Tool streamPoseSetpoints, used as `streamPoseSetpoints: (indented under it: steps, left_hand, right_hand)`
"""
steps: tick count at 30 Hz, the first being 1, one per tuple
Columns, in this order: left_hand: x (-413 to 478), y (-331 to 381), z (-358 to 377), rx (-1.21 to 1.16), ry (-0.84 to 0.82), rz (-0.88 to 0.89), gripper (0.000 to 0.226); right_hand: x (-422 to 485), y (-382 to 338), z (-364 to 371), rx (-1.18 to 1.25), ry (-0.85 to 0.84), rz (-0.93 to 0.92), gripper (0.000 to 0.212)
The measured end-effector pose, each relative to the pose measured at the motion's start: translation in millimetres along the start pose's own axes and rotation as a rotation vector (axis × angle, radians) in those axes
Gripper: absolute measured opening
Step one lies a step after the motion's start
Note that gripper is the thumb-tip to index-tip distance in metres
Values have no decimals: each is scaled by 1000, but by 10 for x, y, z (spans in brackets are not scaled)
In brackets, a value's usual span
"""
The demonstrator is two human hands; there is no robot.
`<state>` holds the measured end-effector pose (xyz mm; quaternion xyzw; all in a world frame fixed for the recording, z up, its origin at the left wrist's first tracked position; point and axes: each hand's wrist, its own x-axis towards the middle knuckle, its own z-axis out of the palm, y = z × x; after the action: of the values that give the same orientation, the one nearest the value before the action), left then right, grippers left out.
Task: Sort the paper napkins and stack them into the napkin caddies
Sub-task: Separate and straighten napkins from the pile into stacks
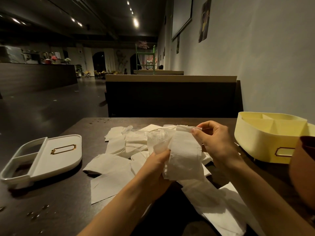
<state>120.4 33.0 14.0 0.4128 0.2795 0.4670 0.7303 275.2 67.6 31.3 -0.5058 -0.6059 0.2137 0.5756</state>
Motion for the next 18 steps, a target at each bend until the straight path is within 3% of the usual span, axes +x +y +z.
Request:
streamPoseSetpoints:
  steps: [4,10,16,18]
  left_hand:
    - [17,-9,-9,-25,-2,1,38]
    - [80,-36,-71,-74,80,52,35]
    - [60,-5,-73,-100,76,72,27]
    - [57,-5,-71,-89,65,67,32]
  right_hand:
    - [20,30,15,-51,-32,31,15]
    - [53,9,-7,-94,-221,295,41]
    - [5,-73,-5,7,-291,305,27]
    - [-8,-88,4,22,-283,270,14]
